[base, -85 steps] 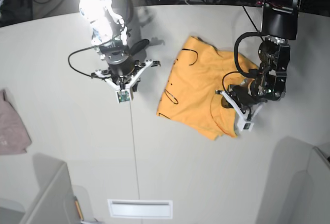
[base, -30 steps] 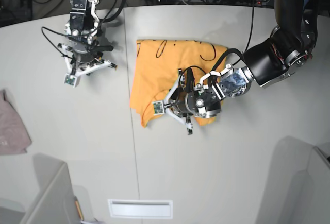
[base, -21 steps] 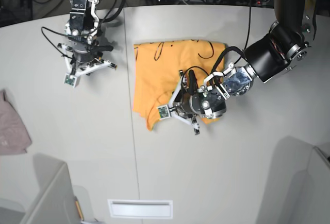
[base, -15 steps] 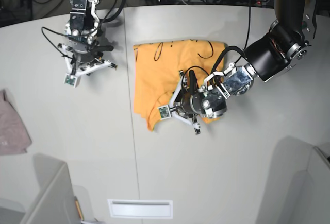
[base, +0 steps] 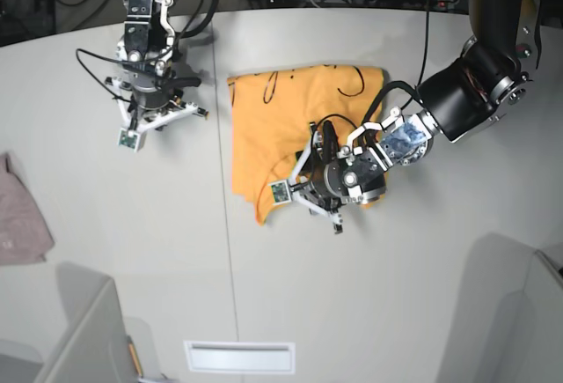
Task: Fold the T-shirt properly
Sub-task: 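Grasp the shirt's corner with the left gripper and drag it to square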
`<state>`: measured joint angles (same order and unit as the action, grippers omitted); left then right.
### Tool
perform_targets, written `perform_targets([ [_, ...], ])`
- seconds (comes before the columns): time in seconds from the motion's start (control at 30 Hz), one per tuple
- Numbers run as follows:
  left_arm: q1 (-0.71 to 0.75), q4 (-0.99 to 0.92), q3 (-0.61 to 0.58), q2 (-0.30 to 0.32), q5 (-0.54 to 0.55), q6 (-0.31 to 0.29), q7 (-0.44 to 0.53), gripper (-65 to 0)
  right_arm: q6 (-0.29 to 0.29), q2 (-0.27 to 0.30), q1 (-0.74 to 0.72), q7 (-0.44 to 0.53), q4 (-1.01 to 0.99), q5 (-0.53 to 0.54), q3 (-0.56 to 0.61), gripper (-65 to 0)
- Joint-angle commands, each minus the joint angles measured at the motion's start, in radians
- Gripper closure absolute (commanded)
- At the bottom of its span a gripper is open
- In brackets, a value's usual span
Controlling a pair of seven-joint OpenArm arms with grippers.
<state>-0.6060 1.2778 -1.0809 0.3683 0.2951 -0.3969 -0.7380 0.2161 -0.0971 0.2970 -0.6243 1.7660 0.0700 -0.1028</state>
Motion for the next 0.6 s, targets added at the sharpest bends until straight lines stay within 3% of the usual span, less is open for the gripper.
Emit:
perform_targets([
  [0.0, -0.025, 0.003, 0.006, 0.007, -0.009, -0.009, -0.030, -30.8, -0.002, 0.000, -0.006, 0.022, 0.018, -0.006, -0.001, 0.0],
  [0.1, -0.051, 0.003, 0.008, 0.004, -0.009, -0.009, -0.028, -42.6, -0.002, 0.000, -0.006, 0.022, 0.018, -0.006, -0.001, 0.0],
  [0.2, -0.088, 0.012, 0.008, 0.001, -0.007, -0.009, -0.027, -48.7, -0.002, 0.000, -0.006, 0.022, 0.018, -0.006, -0.001, 0.0],
  [0.33, -0.125, 0.098, 0.020, 0.008, -0.006, -0.009, -0.028, -49.7, -0.002, 0.000, -0.006, 0.022, 0.018, -0.006, -0.001, 0.0],
  [0.57, -0.093, 0.240, 0.193, 0.010, -0.006, -0.009, -0.078, -49.7, -0.004, 0.000, -0.009, 0.022, 0.022, -0.006, -0.001, 0.0],
])
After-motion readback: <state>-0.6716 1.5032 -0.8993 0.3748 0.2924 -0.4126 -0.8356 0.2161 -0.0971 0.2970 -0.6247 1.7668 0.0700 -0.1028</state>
